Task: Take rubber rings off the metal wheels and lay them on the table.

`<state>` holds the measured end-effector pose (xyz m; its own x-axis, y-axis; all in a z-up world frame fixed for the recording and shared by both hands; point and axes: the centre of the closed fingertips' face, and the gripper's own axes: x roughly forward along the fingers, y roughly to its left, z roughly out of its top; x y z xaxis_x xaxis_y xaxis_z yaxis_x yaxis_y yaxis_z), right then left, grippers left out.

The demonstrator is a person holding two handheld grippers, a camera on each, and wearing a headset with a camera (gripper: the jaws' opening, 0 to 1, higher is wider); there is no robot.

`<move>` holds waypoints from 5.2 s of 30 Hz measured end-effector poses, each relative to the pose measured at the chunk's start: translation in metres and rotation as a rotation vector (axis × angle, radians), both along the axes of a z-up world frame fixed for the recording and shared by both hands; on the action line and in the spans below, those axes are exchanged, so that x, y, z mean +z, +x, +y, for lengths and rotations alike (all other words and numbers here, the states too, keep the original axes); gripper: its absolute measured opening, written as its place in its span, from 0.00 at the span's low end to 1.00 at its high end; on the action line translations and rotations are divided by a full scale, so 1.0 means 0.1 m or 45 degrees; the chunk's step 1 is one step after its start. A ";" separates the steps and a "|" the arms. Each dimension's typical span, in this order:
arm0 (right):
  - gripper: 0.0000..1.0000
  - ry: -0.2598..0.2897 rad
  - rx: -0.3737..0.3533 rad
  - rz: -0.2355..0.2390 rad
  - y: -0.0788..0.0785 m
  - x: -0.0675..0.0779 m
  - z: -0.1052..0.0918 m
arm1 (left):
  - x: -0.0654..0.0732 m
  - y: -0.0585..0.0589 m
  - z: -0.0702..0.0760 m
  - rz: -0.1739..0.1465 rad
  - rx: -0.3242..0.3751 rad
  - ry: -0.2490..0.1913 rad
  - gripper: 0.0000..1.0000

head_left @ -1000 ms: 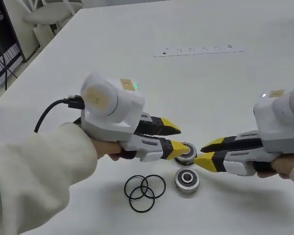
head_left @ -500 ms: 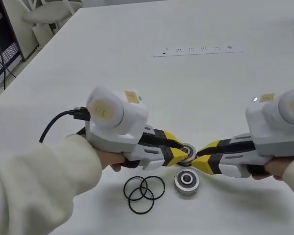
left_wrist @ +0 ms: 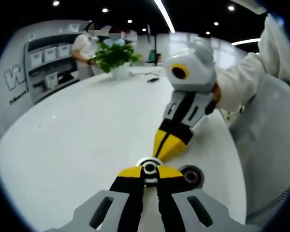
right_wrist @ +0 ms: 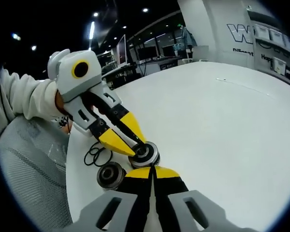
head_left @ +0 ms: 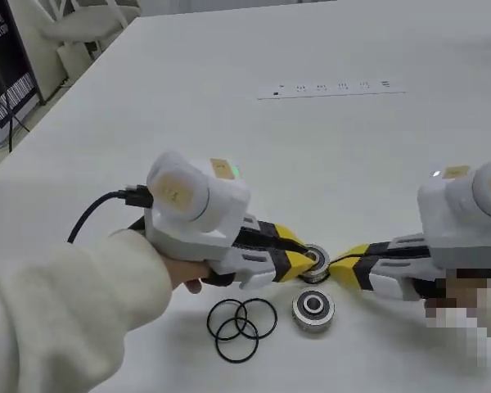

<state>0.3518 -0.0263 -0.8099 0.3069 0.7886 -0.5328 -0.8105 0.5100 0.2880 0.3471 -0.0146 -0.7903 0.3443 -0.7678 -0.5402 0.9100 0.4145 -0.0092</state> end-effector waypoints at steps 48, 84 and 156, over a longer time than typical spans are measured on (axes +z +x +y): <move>0.00 0.167 -0.004 0.029 -0.10 0.42 0.15 | 0.32 -0.02 0.13 -0.075 -0.068 0.068 0.17; 0.00 0.122 0.288 0.075 -0.55 0.61 0.61 | 1.02 -0.96 1.56 -0.142 0.219 -0.062 0.84; 0.41 -0.046 0.129 -0.081 -0.71 0.84 -0.34 | 0.89 -1.08 1.96 -0.089 0.459 -0.238 0.91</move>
